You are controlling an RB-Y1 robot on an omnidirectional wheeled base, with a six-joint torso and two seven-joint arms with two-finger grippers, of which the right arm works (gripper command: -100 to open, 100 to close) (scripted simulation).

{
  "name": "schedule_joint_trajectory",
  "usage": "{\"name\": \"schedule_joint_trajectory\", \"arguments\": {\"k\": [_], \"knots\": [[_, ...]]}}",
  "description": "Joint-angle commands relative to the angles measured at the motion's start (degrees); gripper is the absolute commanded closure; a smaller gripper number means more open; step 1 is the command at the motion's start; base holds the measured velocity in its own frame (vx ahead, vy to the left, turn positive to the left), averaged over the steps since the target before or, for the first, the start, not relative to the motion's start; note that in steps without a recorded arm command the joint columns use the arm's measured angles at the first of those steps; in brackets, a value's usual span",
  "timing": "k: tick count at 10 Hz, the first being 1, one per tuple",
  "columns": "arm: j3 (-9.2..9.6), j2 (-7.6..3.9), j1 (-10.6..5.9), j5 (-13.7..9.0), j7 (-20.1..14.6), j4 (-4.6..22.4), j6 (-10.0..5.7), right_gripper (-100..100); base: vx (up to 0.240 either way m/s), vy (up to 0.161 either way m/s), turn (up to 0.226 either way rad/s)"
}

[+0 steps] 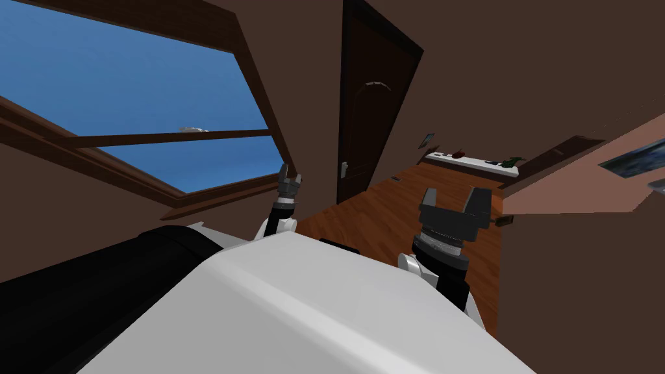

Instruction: Pull the door open

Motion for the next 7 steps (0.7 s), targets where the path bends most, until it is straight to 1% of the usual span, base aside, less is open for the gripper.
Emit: {"name": "schedule_joint_trajectory", "arguments": {"k": [1,3,5,6,7], "knots": [[0.17,-0.55,-0.81,0.90,1.34,1.67,0.08,-100,0.059,0.008,0.074],[0.27,-0.90,-1.35,1.49,2.22,2.76,0.14,-100,0.083,-0.006,0.050],[0.56,-1.81,-2.78,3.07,4.58,5.70,0.29,-100,0.102,-0.003,0.083],[0.56,-1.81,-2.78,3.07,4.58,5.70,0.29,-100,0.099,-0.010,0.031],[0.74,-2.35,-3.66,4.04,6.04,7.51,0.38,-100,0.079,-0.002,0.069]]}}
